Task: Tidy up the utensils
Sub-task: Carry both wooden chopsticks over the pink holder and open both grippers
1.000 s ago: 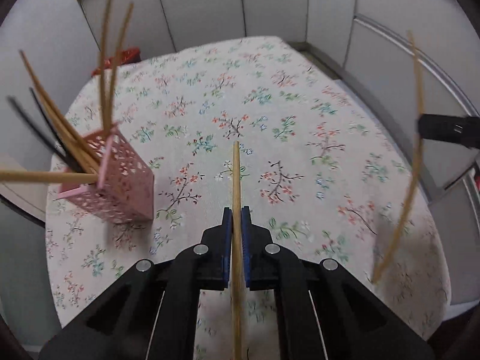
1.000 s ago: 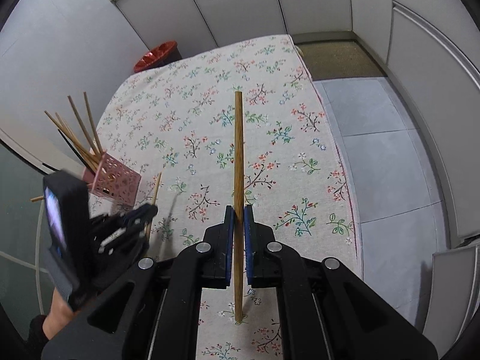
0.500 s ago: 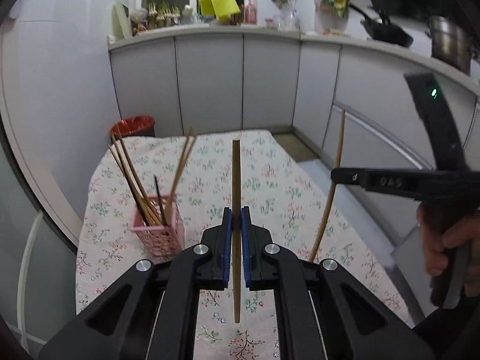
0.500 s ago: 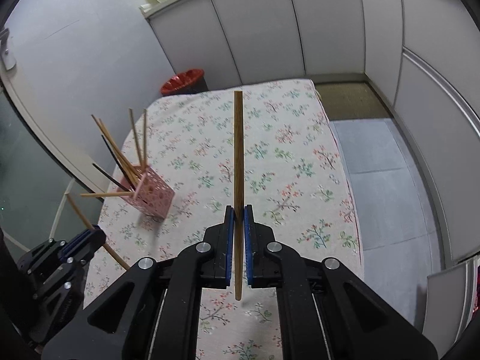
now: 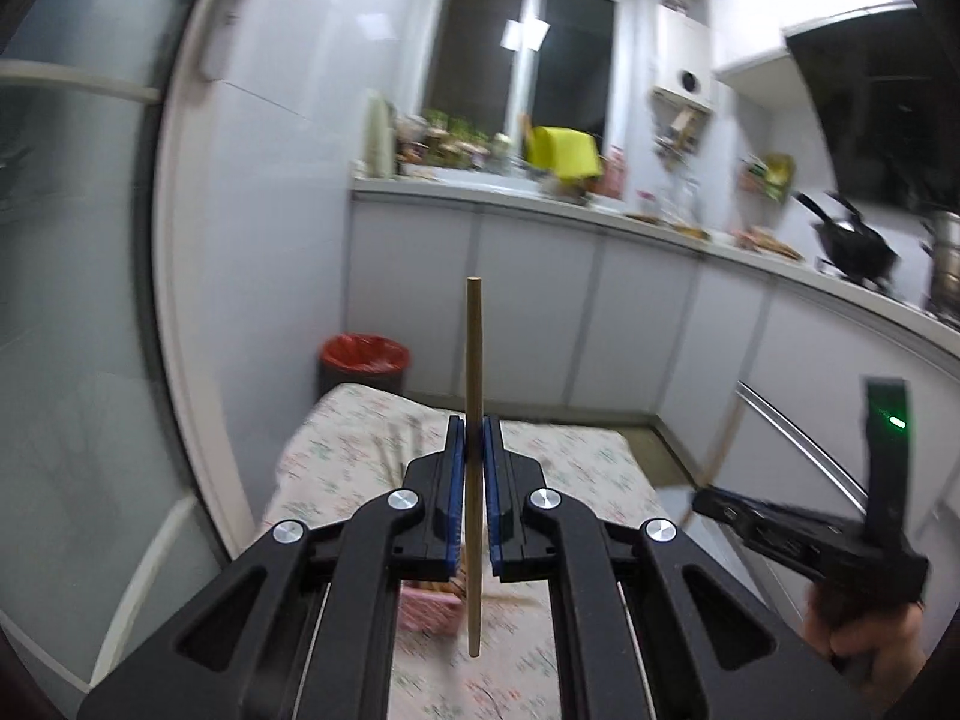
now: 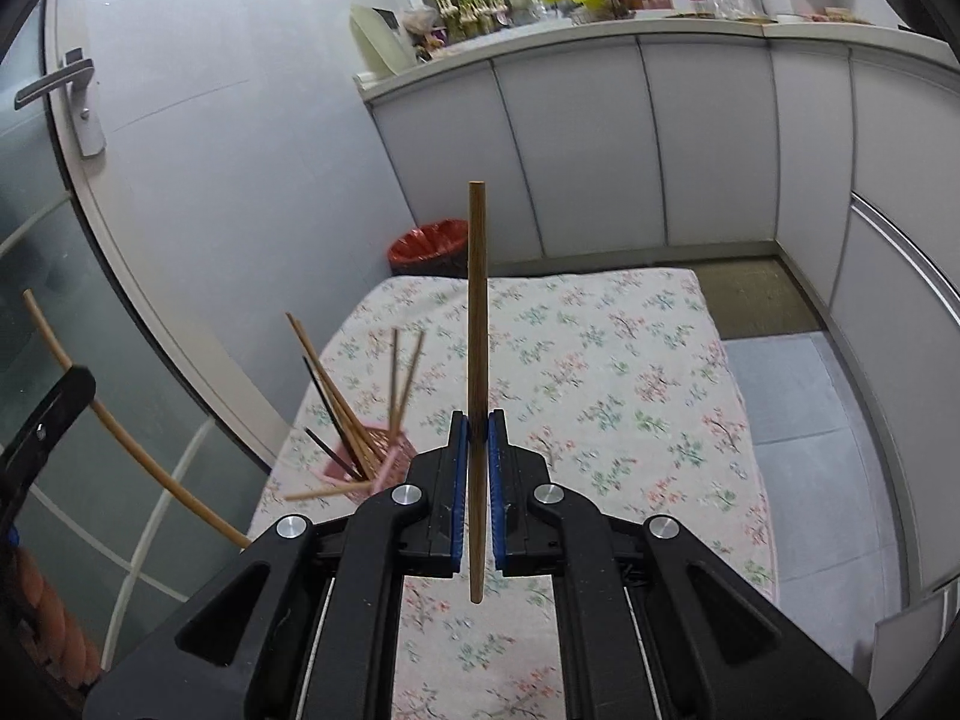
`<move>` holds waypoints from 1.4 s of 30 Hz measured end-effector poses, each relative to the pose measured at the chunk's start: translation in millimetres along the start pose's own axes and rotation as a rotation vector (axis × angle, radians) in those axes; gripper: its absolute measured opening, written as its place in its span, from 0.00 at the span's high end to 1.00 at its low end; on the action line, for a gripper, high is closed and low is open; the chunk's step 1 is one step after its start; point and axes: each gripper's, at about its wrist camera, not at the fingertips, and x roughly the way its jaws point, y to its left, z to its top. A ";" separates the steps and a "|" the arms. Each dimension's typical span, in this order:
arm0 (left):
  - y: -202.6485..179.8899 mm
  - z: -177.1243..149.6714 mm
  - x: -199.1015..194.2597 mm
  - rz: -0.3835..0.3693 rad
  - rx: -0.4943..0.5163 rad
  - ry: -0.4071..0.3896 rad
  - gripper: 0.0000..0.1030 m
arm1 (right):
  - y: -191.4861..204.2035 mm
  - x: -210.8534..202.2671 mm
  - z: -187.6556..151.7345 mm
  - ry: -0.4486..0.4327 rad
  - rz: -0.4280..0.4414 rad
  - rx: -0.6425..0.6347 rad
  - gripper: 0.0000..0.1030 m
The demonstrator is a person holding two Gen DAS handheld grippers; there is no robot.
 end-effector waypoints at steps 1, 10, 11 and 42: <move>3.7 0.1 4.4 0.011 -0.005 -0.011 0.94 | 4.3 1.4 1.9 -0.005 0.007 -0.002 0.94; 13.4 -20.8 52.5 0.076 -0.002 -0.068 0.94 | 30.4 21.9 20.6 -0.065 0.062 -0.003 0.94; 14.7 -23.0 57.8 0.085 -0.002 -0.074 0.94 | 31.9 24.6 21.7 -0.073 0.070 0.002 0.94; 45.9 -62.9 135.5 0.096 -0.117 0.129 0.56 | 41.2 134.4 13.9 -0.033 0.148 0.096 0.79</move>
